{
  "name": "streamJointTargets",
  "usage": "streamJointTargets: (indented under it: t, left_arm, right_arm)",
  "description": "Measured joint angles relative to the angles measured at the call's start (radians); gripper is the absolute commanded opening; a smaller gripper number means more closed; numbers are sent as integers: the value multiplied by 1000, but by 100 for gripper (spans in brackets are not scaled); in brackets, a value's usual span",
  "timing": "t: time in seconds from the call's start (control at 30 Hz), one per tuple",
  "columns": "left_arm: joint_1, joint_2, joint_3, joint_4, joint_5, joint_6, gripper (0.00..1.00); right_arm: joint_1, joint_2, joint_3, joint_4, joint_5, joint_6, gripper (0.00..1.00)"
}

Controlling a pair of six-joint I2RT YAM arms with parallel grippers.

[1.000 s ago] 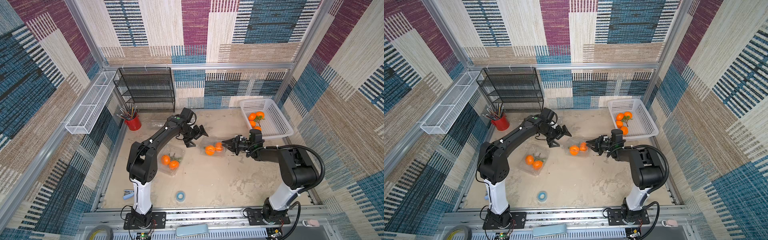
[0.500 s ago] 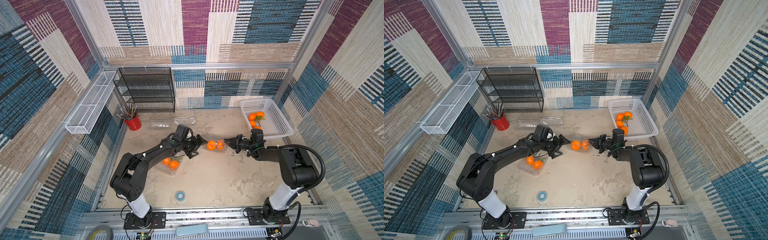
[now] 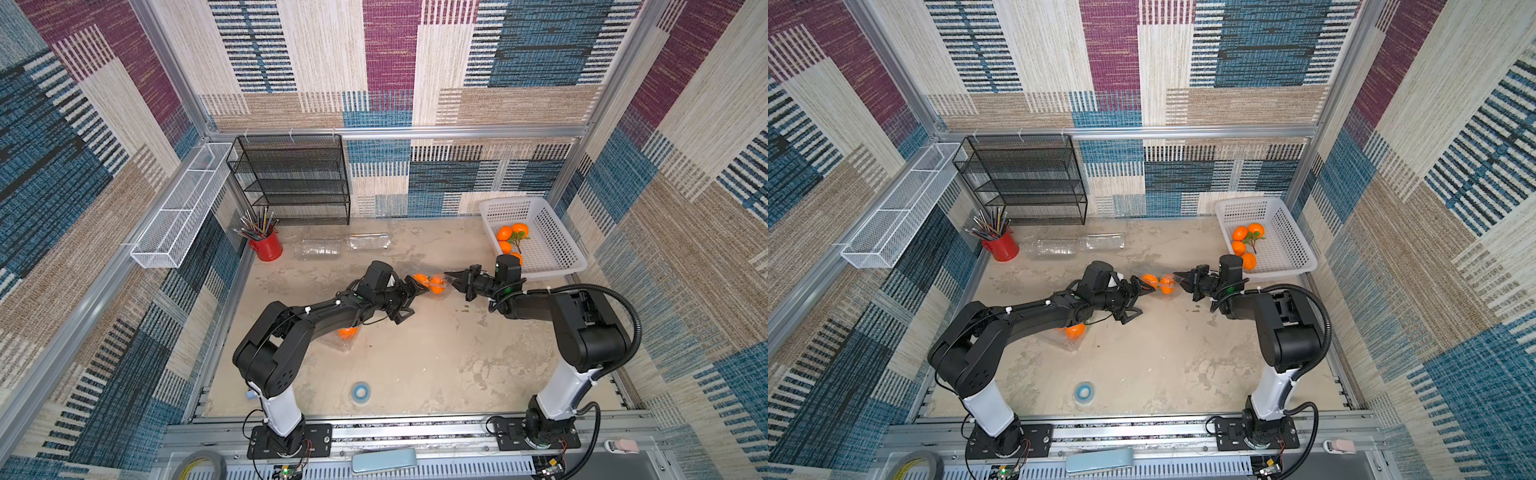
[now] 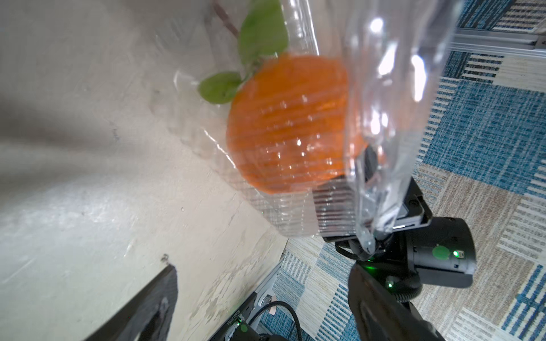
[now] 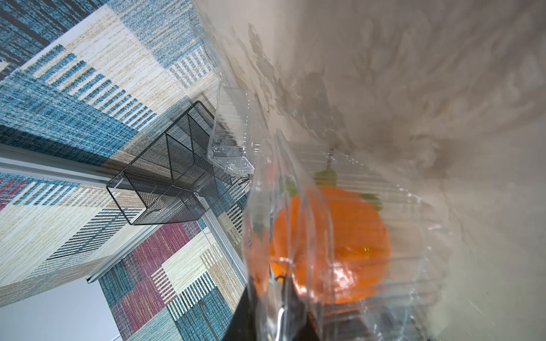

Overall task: Take oranges out of containers
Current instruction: Open the packing box at the center of the board.

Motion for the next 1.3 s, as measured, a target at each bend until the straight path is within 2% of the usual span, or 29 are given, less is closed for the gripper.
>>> streamJointTargets:
  t: [0.27, 0.7, 1.3]
  left_arm:
    - [0, -4, -17, 38, -40, -27, 91]
    - [3, 14, -37, 89, -45, -69, 91]
    - [2, 32, -45, 94, -63, -76, 91]
  right_arm:
    - [12, -24, -34, 2, 13, 3, 18]
    - [34, -51, -45, -6, 47, 6, 16]
    - [65, -109, -106, -58, 61, -73, 16]
